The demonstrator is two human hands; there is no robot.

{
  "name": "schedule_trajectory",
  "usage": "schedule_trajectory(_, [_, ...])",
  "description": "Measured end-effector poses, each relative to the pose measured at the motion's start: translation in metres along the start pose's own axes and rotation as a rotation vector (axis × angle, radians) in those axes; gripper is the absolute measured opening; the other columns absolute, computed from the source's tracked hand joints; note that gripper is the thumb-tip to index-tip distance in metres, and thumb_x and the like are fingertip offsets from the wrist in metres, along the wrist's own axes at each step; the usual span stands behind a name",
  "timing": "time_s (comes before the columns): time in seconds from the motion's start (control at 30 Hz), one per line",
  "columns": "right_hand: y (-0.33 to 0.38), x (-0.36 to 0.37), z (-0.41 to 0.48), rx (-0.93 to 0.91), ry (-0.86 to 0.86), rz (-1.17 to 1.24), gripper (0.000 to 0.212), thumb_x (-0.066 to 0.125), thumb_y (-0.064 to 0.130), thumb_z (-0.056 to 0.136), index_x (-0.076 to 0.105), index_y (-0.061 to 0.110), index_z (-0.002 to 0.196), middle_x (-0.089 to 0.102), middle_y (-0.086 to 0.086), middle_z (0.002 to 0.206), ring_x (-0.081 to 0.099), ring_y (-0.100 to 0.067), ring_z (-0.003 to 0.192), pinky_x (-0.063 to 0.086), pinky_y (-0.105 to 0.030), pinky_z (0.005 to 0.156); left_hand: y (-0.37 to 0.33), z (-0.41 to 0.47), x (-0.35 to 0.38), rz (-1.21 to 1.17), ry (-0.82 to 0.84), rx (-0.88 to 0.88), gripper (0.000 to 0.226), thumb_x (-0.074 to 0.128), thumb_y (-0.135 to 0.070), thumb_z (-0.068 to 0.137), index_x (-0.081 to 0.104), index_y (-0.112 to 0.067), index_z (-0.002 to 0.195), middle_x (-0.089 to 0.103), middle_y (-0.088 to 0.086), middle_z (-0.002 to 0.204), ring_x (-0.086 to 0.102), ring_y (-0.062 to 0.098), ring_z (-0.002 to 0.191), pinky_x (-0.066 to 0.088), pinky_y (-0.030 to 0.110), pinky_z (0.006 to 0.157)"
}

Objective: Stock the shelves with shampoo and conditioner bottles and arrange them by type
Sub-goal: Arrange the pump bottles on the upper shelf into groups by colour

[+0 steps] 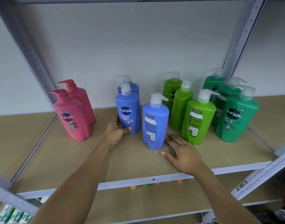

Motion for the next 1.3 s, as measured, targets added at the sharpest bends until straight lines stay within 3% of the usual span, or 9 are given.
schedule_trajectory(0.13, [0.0,0.001,0.0,0.002,0.008,0.007,0.106,-0.007,0.089,0.075,0.033,0.034,0.155,0.029,0.005,0.165,0.023,-0.015,0.152,0.018,-0.031,0.122,-0.004,-0.004,0.002,0.068,-0.066,0.043,0.058,0.084,-0.004,0.078,0.053,-0.022,0.124,0.064,-0.014,0.111,0.058,-0.011,0.097,0.045,0.002,0.076])
schedule_trajectory(0.27, [0.0,0.001,0.0,-0.001,0.011,0.012,0.098,0.004,0.089,0.081,0.035,0.033,0.155,0.03,0.003,0.164,0.024,-0.017,0.152,0.018,-0.032,0.122,-0.007,-0.012,0.003,0.102,-0.132,0.066,0.067,0.087,-0.017,0.077,0.051,-0.018,0.134,0.063,-0.011,0.122,0.059,0.004,0.107,0.047,0.018,0.089])
schedule_trajectory(0.37, [0.0,0.001,-0.001,0.0,0.014,0.009,0.096,0.006,0.087,0.082,0.035,0.033,0.155,0.03,0.004,0.164,0.024,-0.016,0.152,0.017,-0.031,0.122,-0.01,-0.015,0.004,0.133,-0.142,0.082,0.068,0.086,-0.023,0.078,0.048,-0.022,0.135,0.06,-0.016,0.119,0.057,0.002,0.109,0.043,0.014,0.085])
schedule_trajectory(0.57, [0.0,0.0,-0.001,0.005,0.02,0.004,0.091,0.009,0.084,0.083,0.033,0.035,0.156,0.027,0.006,0.165,0.021,-0.015,0.153,0.018,-0.031,0.123,-0.001,-0.006,0.0,0.099,-0.083,0.045,0.081,0.092,-0.03,0.07,0.048,-0.026,0.137,0.067,-0.011,0.123,0.065,0.005,0.112,0.053,0.035,0.1])
schedule_trajectory(0.8, [0.0,-0.001,-0.002,0.007,0.012,0.028,0.088,0.013,0.084,0.085,0.035,0.035,0.154,0.028,0.006,0.165,0.023,-0.015,0.152,0.019,-0.032,0.123,-0.016,-0.009,0.001,-0.019,-0.064,0.056,0.07,0.088,-0.027,0.077,0.052,-0.015,0.136,0.066,-0.009,0.124,0.061,-0.005,0.11,0.053,0.028,0.099])
schedule_trajectory(0.93, [0.001,-0.003,-0.003,0.008,0.008,0.026,0.088,0.013,0.083,0.084,0.035,0.035,0.154,0.027,0.007,0.165,0.022,-0.014,0.152,0.017,-0.03,0.122,-0.065,-0.015,-0.027,-0.191,-0.3,0.2,0.039,0.079,-0.031,0.086,0.063,-0.02,0.12,0.071,-0.008,0.117,0.066,0.0,0.105,0.053,0.021,0.089])
schedule_trajectory(1.03, [0.001,-0.005,-0.003,0.004,-0.001,0.026,0.079,0.021,0.078,0.089,0.035,0.035,0.154,0.027,0.007,0.165,0.022,-0.014,0.152,0.017,-0.028,0.121,-0.11,-0.01,-0.04,-0.23,-0.412,0.317,0.03,0.074,-0.029,0.091,0.066,-0.019,0.118,0.072,-0.006,0.111,0.068,0.006,0.1,0.054,0.022,0.086])
schedule_trajectory(1.2, [0.001,-0.006,-0.003,0.001,-0.006,0.011,0.07,0.029,0.074,0.095,0.031,0.038,0.155,0.023,0.01,0.166,0.02,-0.011,0.153,0.014,-0.025,0.121,-0.146,0.013,-0.034,-0.237,-0.368,0.382,0.026,0.07,-0.021,0.095,0.07,-0.005,0.114,0.074,-0.005,0.099,0.07,0.006,0.09,0.054,0.022,0.082])
schedule_trajectory(1.3, [0.0,-0.005,-0.003,0.001,0.001,0.014,0.069,0.03,0.074,0.096,0.029,0.039,0.155,0.021,0.011,0.167,0.018,-0.01,0.153,0.013,-0.024,0.121,-0.141,0.019,-0.029,-0.288,-0.356,0.375,0.016,0.067,-0.018,0.097,0.073,-0.007,0.107,0.075,-0.006,0.097,0.069,0.002,0.089,0.053,0.022,0.085])
Point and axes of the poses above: each hand's wrist, its own z-axis towards the middle knuckle, its own x-axis out of the palm, y = z × x, the point moved 10 cm from there along z, towards the middle knuckle
